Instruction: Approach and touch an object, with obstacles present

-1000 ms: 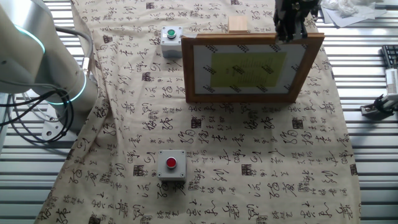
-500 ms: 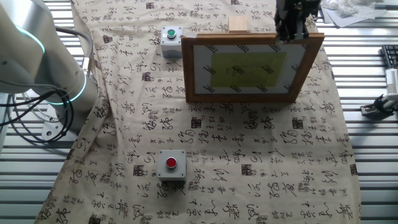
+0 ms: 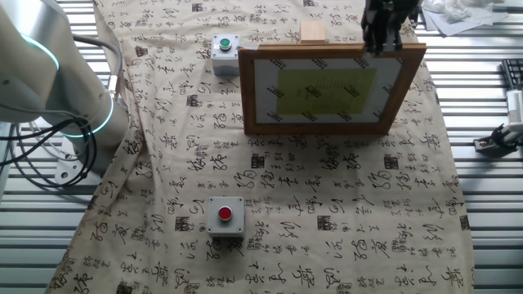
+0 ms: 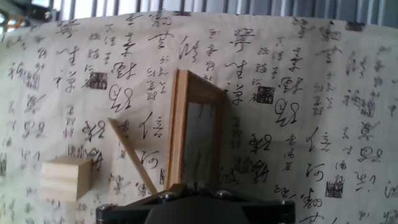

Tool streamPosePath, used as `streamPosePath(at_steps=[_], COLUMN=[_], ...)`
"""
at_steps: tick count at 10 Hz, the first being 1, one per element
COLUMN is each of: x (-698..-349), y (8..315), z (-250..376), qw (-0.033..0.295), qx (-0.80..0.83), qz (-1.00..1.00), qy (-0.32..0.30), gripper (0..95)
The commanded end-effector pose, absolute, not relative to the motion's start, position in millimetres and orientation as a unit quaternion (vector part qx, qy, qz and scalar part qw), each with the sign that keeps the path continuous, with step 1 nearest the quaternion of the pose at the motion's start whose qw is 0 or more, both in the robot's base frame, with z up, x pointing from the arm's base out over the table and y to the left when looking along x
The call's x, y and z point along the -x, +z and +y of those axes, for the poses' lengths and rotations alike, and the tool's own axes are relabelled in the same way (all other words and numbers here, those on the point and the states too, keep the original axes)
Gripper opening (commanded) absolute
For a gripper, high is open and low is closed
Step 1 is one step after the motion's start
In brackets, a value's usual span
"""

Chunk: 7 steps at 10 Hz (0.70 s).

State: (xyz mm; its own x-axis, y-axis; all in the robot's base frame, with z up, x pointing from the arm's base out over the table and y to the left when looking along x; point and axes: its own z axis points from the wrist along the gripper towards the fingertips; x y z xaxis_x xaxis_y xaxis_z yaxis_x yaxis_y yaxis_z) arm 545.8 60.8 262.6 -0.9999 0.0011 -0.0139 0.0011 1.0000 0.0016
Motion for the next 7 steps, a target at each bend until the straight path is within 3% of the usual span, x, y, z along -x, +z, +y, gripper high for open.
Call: streamPosePath(at_steps=[1, 4, 7], x=[-547.8, -553.7, -553.8], y=[262.2, 259.3, 235.8], z=[55.0, -3.5, -50.4], qw=[0.002, -0.005, -0.001], qx=[0.000, 0.026, 0.045], qz=[1.000, 1.000, 0.999], qy=[-0.004, -0.004, 0.001], gripper=[0.0, 0.0, 0.0])
